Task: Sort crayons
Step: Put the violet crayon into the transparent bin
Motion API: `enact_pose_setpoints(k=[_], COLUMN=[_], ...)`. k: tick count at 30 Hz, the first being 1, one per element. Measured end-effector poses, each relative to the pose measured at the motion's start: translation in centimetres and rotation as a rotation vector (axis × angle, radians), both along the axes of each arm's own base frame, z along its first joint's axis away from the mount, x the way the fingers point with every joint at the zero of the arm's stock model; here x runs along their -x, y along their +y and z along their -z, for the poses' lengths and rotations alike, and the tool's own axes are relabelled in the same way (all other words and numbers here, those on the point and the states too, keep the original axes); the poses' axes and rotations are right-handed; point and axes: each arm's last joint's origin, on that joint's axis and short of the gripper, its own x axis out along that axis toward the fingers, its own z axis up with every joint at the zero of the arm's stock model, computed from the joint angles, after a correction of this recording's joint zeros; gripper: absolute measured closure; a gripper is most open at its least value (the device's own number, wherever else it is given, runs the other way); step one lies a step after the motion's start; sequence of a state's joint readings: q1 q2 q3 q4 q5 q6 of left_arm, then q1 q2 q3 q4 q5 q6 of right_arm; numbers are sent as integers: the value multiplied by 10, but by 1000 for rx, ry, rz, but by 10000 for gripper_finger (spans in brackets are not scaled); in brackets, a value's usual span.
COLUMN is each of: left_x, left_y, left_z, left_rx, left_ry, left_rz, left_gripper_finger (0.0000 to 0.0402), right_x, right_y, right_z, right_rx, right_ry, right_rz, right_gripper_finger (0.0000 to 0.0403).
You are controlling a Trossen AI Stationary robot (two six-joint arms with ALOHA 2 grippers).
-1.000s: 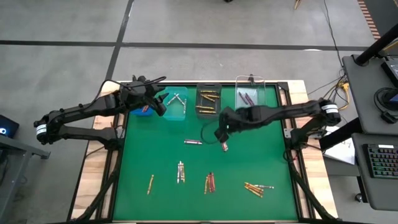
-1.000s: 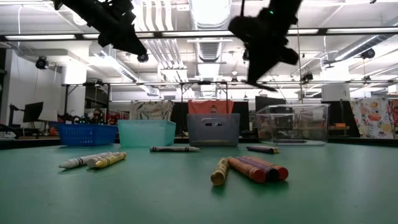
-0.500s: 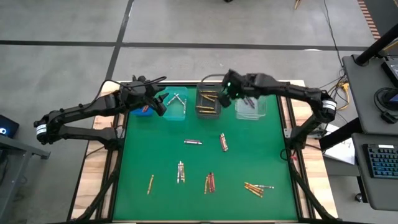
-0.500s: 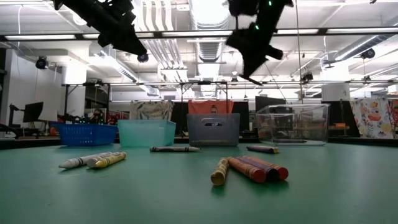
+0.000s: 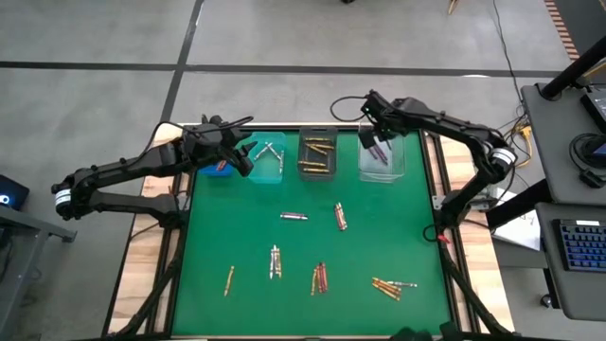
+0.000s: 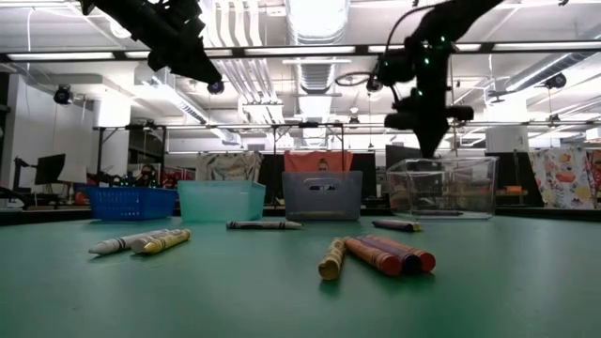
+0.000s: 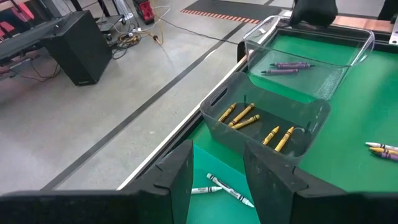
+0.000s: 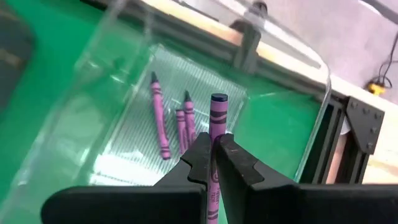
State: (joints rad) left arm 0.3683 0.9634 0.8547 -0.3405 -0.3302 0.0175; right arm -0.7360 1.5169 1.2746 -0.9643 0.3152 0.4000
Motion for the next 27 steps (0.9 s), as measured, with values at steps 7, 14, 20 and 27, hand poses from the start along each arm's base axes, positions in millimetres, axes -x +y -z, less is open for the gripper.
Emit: enact_pose_setpoints(k=[7,14,20,27], left_x=[0,0,0,0], left_y=[0,0,0,0], left_z=[0,0,0,0], left_rx=[0,0,0,0], left_ry=[0,0,0,0], left_rz=[0,0,0,0], left_gripper_finger=[278,278,278,278], right_x=[4,6,10,12], right_y=[-3,-1,3,6], right_z=[19,39,54,65], right_rx=[10,16,7,1], right_ry=[-11,-20,-26,-36], right_rz=[16,20,26,41], right_gripper_finger=[390,390,390,390])
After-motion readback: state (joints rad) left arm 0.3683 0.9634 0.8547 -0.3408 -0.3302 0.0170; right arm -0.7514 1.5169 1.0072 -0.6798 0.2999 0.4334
